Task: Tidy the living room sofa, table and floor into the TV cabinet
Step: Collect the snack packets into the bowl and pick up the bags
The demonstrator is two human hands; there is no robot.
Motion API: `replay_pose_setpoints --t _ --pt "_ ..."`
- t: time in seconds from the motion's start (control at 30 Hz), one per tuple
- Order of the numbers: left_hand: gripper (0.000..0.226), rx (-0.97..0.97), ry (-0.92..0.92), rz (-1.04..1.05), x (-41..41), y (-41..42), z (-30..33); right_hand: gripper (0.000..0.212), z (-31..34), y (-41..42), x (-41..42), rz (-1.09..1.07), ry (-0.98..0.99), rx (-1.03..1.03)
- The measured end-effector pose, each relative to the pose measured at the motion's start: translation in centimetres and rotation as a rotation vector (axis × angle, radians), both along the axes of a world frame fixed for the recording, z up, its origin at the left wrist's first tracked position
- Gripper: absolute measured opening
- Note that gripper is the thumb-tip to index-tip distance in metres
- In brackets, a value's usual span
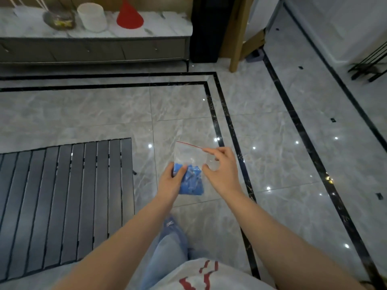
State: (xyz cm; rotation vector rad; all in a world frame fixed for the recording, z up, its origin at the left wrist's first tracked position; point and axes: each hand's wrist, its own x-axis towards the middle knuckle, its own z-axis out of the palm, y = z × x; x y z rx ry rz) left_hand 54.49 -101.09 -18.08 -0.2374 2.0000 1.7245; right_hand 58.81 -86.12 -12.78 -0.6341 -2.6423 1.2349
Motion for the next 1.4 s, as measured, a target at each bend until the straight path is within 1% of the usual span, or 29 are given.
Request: replay_pose_setpoints --t 0.07,0.13,0.2,0.27,0.3,0.37,0.47,0.53,0.6,0.67,0.73,0.77,0.8,0.87,0.93,1.03,1.1,1.13,1.2,1.3,1.4 --pt "0.032 -0.007 0.079 -0.031 -2.5 0.1 0.7 0.042 1.1 0.0 -2.6 0.092 0.087 0.011" --pt "0.029 -0.028 0.168 -0.090 -4.7 0.2 1.2 0.042 1.7 -0.2 -4.9 0.204 0.125 0.056" --pt "0.030 -0.040 0.236 -0.165 -6.5 0.4 1.9 0.045 1.6 -0.1 -6.7 0.311 0.127 0.174" --pt "0.029 -0.053 0.282 -0.205 -7.9 0.6 2.7 0.047 1.3 -0.1 -8.0 0.356 0.122 0.291" --pt "0.028 -0.048 0.297 -0.205 -8.8 0.7 3.1 0.047 1.3 -0.1 -8.8 0.340 0.118 0.290" --pt "0.029 -0.036 0.332 -0.197 -10.5 0.8 3.7 0.045 1.3 0.1 -9.9 0.312 0.109 0.223" --pt "0.035 -0.051 0.365 -0.242 -13.5 1.2 4.0 0.042 1.2 1.3 -12.0 0.336 0.038 0.147" --pt "0.029 -0.077 0.393 -0.266 -15.2 1.6 4.0 0.042 1.3 2.4 -13.4 0.347 -0.024 0.098" --pt "0.022 -0.116 0.411 -0.242 -17.4 2.7 3.7 0.046 1.1 4.1 -15.7 0.342 -0.100 0.031" --pt "0.017 -0.118 0.407 -0.209 -19.3 4.0 3.5 0.059 0.7 5.6 -18.0 0.344 -0.188 -0.049" --pt "0.009 -0.080 0.355 -0.147 -22.0 6.3 3.1 0.069 -0.1 8.2 -20.9 0.326 -0.262 -0.155" --pt "0.009 -0.039 0.292 -0.094 -23.2 7.5 3.1 0.066 -0.2 9.5 -22.2 0.319 -0.282 -0.214" --pt "0.010 0.015 0.228 -0.035 -24.1 8.5 3.0 0.057 -0.2 10.7 -23.4 0.324 -0.291 -0.267" --pt "0.020 0.113 0.136 0.066 -26.4 10.8 3.1 0.039 0.3 13.4 -26.0 0.346 -0.299 -0.320" --pt "0.025 0.127 0.084 0.094 -29.0 13.0 3.4 0.028 0.8 15.7 -28.8 0.374 -0.304 -0.342" --pt "0.048 0.124 -0.056 0.054 -32.9 15.0 3.9 0.023 1.0 18.4 -33.3 0.452 -0.342 -0.358" --pt "0.055 0.119 -0.109 0.034 -34.8 15.6 4.0 0.028 1.4 19.5 -36.0 0.507 -0.361 -0.384" --pt "0.053 0.120 -0.112 0.050 -36.0 15.7 3.7 0.032 1.2 19.8 -38.0 0.523 -0.380 -0.408" --pt "0.043 0.106 -0.139 0.070 -37.2 15.6 3.9 0.037 1.0 19.8 -40.3 0.480 -0.393 -0.441" --pt "0.031 0.140 -0.240 0.181 -39.8 14.6 3.7 0.045 0.0 19.0 -44.2 0.403 -0.400 -0.484" --pt "0.023 0.144 -0.243 0.263 -43.4 13.6 2.8 0.038 -1.0 17.9 -48.0 0.337 -0.401 -0.557"
